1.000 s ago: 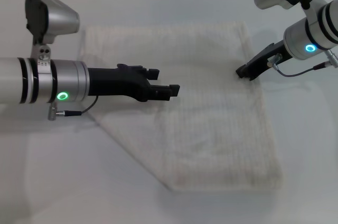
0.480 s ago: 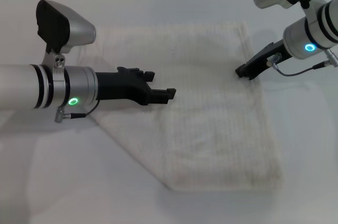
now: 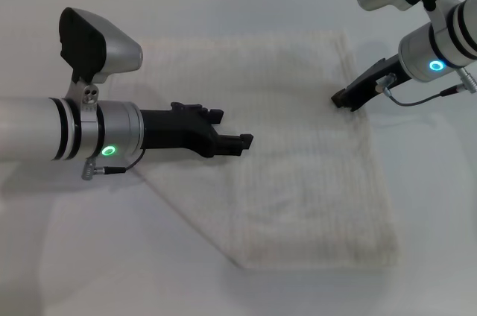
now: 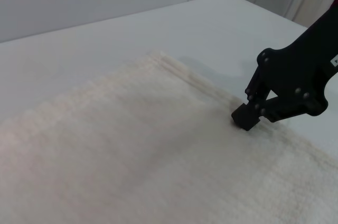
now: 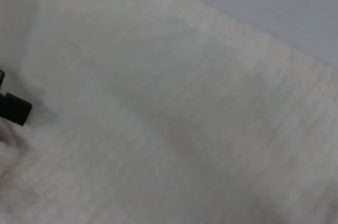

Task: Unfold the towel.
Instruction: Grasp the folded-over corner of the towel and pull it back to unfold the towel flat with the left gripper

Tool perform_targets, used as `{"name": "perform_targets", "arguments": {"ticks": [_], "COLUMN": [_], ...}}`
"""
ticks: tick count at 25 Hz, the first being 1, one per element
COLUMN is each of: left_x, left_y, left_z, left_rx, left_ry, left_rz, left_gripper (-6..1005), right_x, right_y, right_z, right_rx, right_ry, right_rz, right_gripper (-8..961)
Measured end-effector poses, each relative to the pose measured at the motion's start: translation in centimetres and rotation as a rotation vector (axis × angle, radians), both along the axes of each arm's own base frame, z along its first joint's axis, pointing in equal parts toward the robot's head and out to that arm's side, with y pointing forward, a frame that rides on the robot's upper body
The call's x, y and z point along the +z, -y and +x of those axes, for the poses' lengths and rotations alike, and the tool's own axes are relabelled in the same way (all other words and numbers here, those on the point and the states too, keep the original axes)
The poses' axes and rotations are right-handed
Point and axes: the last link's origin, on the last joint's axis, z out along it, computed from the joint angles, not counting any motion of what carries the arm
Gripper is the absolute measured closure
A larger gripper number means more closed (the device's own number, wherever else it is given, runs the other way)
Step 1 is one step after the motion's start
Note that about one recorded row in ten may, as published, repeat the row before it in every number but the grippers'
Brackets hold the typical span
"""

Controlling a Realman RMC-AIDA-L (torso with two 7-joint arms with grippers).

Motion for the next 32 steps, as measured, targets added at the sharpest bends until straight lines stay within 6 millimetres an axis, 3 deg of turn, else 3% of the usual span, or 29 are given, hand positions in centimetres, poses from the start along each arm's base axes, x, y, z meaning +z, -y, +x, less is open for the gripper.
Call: {"name": "perform_targets", "arguments": {"ticks": [31,32], "left_x": [-0.9,-0.87], "left_y": [0.62,0.63], "left_z": [0.08,0.09], "left_rx": [-0.005,-0.006], "left_ry": [-0.009,-0.008], "left_rz": [-0.012,-0.011], "left_gripper": [213,325], "right_x": [-0.27,-0.27], "right_y": [0.12,0.12], "right_z": [0.12,0.12], "right_rx": [0.003,0.003], "right_ry": [0.003,0.003], "right_rz": [-0.004,-0.004], "right_gripper": [954,954]}}
